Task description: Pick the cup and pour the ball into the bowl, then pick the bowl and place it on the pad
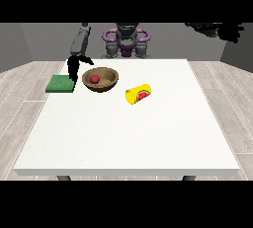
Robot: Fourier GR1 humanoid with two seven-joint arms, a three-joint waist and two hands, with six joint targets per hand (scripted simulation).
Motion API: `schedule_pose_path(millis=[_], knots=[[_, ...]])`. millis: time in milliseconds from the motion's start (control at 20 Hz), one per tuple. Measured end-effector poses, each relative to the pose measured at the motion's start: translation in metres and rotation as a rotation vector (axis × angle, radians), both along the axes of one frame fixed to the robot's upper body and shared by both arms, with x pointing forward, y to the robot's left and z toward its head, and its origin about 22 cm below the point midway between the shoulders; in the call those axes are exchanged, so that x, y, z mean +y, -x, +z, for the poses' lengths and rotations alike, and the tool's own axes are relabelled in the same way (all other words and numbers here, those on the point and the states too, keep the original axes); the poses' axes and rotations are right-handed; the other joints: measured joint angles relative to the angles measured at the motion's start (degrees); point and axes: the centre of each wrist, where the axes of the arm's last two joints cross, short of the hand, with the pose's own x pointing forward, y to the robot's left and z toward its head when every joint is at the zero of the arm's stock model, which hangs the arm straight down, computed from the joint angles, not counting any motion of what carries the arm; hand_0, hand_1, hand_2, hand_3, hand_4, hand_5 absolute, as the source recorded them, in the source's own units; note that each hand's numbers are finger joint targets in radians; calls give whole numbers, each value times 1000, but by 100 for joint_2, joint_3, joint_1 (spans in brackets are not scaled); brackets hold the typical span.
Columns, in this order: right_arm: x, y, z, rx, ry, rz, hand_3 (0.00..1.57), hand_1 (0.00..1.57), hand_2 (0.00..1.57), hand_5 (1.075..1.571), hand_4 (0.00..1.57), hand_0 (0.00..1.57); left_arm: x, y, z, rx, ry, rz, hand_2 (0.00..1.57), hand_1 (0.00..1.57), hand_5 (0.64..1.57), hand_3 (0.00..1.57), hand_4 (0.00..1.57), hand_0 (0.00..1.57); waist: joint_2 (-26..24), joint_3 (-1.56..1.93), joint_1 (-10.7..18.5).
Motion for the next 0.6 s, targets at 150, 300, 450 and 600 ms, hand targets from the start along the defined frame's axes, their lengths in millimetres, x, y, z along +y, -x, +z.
schedule_pose_path(millis=[150, 300, 450, 600], knots=[[-1, -9, -15, 26, -16, 0, 0, 0, 0, 1569, 322, 0, -1, 3, 18, -9, -7, -4, 0, 0, 1539, 0, 0, 0, 10, -1, 3], [-5, -20, -22, 67, -41, -9, 0, 0, 0, 1571, 412, 0, -3, 6, 30, -6, -10, -13, 0, 0, 1535, 0, 0, 0, -58, -1, 48], [0, -31, -25, 102, -63, -10, 0, 0, 0, 1571, 401, 0, -3, 9, 45, -6, -11, -16, 0, 0, 1539, 0, 0, 0, -106, -2, 43], [-3, -34, -28, 96, -79, -8, 0, 0, 0, 1571, 380, 0, 0, 15, 59, -24, -7, -25, 0, 0, 1534, 0, 0, 0, -88, -46, 65]])
